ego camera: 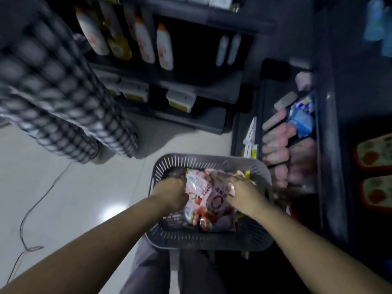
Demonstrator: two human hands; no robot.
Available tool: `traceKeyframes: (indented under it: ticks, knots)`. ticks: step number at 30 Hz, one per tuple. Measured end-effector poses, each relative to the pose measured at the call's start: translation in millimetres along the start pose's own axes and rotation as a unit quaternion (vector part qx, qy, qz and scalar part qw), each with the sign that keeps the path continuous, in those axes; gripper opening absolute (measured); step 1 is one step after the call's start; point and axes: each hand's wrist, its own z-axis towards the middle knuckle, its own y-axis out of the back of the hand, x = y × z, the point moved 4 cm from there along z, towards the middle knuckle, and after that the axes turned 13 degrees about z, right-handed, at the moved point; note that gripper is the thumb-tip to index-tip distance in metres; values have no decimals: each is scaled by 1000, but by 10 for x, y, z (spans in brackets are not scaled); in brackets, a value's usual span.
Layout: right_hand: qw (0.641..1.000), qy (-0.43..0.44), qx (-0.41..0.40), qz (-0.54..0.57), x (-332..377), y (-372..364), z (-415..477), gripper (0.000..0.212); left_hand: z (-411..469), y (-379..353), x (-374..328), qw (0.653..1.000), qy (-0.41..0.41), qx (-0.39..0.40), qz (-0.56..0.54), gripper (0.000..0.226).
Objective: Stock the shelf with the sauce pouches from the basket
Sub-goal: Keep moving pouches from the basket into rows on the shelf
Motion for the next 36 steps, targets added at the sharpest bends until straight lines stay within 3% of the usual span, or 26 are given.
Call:
traceKeyframes:
  ticks: [9,14,17,21,25,29,33,36]
  knots:
    - [992,-93,64,64,-721,-858,333,26,487,-954,108,993,15,115,-35,35]
    - [978,-122,13,170,-877,-1103,438,33,648,-1370,173,985,54,155,-55,40]
    - [934,-190,-33,299,-1035,-1237,515,36,726,-1557,194,978,97,178,-56,40]
    - [814,-331,-100,466,-1248,-1476,589,54,851,-1785,206,967,128,197,-98,50]
    - [747,-366,-161,531,-1303,-1603,659,62,930,-1763,233,979,148,126,-67,77]
    - [714,-371,-206,557,-1317,-1682,731,69,1033,-1784,384,974,180,69,-117,76]
    - [706,-354,-228,570,-1339,-1726,727,76,1100,-1751,400,951,217,52,-215,72]
    - [699,-344,-203,593,-1342,-1725,663,71,1106,-1693,420,951,237,32,-194,67]
